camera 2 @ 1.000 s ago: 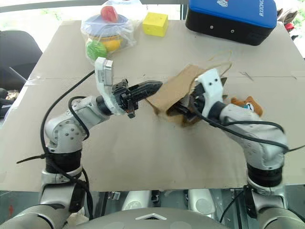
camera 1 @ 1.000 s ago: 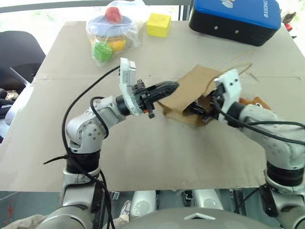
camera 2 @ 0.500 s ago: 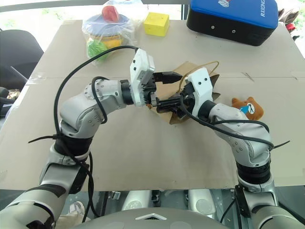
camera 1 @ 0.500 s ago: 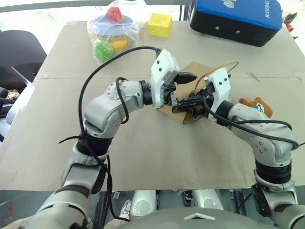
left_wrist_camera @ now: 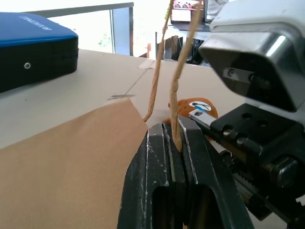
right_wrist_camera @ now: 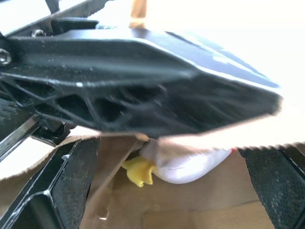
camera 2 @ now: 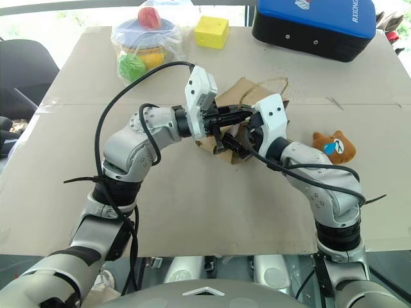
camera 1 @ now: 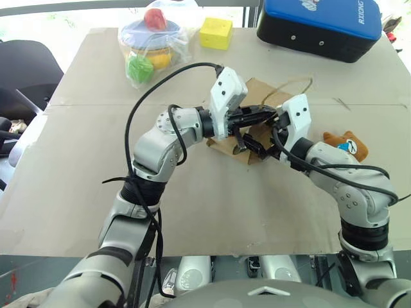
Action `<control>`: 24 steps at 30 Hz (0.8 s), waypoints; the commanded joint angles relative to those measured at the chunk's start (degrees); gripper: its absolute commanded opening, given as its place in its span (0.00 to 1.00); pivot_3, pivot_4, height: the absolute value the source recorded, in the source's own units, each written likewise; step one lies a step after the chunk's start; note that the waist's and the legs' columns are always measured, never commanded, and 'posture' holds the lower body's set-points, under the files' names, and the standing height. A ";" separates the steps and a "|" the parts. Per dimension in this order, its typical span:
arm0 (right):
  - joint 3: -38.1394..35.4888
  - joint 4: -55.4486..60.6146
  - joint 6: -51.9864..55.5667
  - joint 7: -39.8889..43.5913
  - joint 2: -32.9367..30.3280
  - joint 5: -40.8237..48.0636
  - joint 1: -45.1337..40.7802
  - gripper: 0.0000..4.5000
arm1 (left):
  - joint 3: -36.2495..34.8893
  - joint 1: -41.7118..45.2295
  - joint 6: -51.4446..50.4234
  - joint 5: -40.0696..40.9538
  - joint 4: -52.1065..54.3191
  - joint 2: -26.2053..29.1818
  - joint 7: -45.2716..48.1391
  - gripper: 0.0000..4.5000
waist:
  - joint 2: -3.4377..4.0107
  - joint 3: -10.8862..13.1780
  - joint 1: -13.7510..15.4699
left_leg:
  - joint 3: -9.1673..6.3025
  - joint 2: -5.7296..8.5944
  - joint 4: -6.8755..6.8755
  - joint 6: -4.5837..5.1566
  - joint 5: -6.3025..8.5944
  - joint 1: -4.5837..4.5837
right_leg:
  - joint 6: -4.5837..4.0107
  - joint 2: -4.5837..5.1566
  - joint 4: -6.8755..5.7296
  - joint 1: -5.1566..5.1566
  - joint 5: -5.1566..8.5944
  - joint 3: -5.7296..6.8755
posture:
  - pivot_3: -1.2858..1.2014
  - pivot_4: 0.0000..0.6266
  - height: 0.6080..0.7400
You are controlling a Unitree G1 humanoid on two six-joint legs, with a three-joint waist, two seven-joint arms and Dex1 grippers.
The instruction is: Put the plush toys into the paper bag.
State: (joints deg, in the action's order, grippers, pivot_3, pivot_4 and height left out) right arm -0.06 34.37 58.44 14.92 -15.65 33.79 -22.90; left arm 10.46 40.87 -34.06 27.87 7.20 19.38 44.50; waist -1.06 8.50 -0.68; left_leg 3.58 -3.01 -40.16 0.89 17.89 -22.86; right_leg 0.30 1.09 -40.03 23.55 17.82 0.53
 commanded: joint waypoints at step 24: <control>-21.35 1.09 8.79 -14.80 -34.14 13.76 14.86 1.00 | -12.70 -1.63 -5.18 6.88 0.25 -0.68 -4.10 0.01 | -0.02 -0.02 0.08 | 0.09 0.02 -0.02 0.01 0.00 0.03 | 0.01 0.02 -0.03 -0.03 -0.01 -0.09 | 0.52 0.24 0.92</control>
State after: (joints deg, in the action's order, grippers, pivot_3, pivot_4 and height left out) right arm -21.55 36.99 66.39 2.53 -50.29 50.47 -7.27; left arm -1.48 38.43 -39.22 33.07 4.84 18.47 39.79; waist -1.08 8.49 -0.60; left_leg 3.68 -3.02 -40.18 0.89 17.88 -22.81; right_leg 0.32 1.07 -40.08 23.52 17.81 0.44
